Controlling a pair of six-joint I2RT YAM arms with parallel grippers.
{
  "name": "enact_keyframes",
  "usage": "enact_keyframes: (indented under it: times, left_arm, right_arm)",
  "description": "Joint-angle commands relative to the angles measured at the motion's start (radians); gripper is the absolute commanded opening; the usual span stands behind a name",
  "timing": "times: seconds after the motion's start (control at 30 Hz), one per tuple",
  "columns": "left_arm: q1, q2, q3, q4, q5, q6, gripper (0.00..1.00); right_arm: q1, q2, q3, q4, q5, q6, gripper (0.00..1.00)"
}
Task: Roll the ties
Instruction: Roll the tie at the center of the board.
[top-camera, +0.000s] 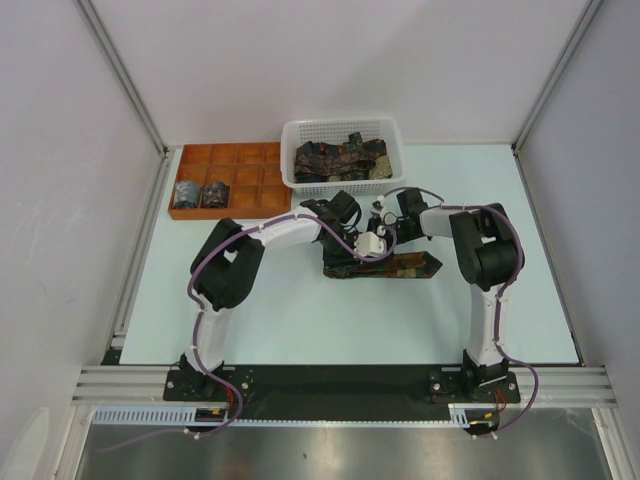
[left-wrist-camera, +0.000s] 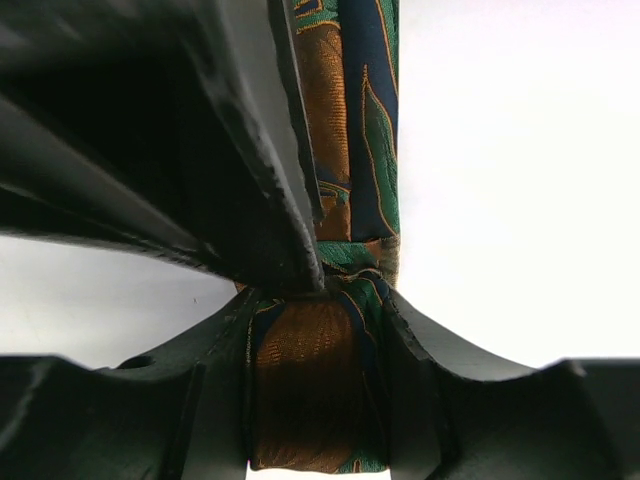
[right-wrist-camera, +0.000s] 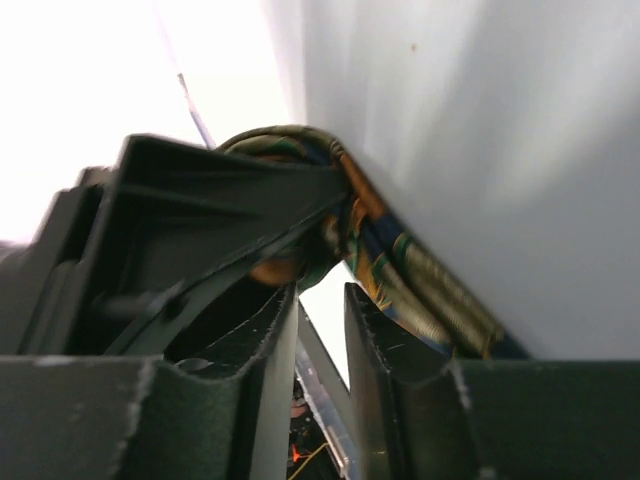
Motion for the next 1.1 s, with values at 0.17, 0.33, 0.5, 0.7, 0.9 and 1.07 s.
enact_keyframes:
  times: [0.17,0.33,0.5,0.7,0.9,1.07]
  left_arm:
    - [0.006,0.096,-0.025,-0.117,-0.017,0.030,0.49]
    - [0.006,0.098,-0.027,-0.117,-0.019,0.027,0.50]
    - [0.008,0.101,-0.019,-0.117,-0.014,0.023,0.50]
    - [0.011,0.088,-0.030,-0.113,-0.002,0.023,0.50]
    - [0.012,0.079,-0.047,-0.108,0.001,0.027,0.50]
    - [0.019,0.070,-0.058,-0.102,0.002,0.029,0.52]
  right_arm:
    - [0.020,-0.078,-0.078,0.286,-0.094,0.214,0.39]
    - [0.043,-0.065,-0.118,0.422,-0.099,0.304,0.45]
    - [0.061,-0.026,-0.149,0.560,-0.098,0.387,0.45]
    - [0.087,0.017,-0.174,0.652,-0.078,0.441,0.43]
    - [0.090,0.031,-0.175,0.582,-0.038,0.366,0.18]
    - [0.084,0.021,-0.172,0.454,-0.001,0.274,0.00]
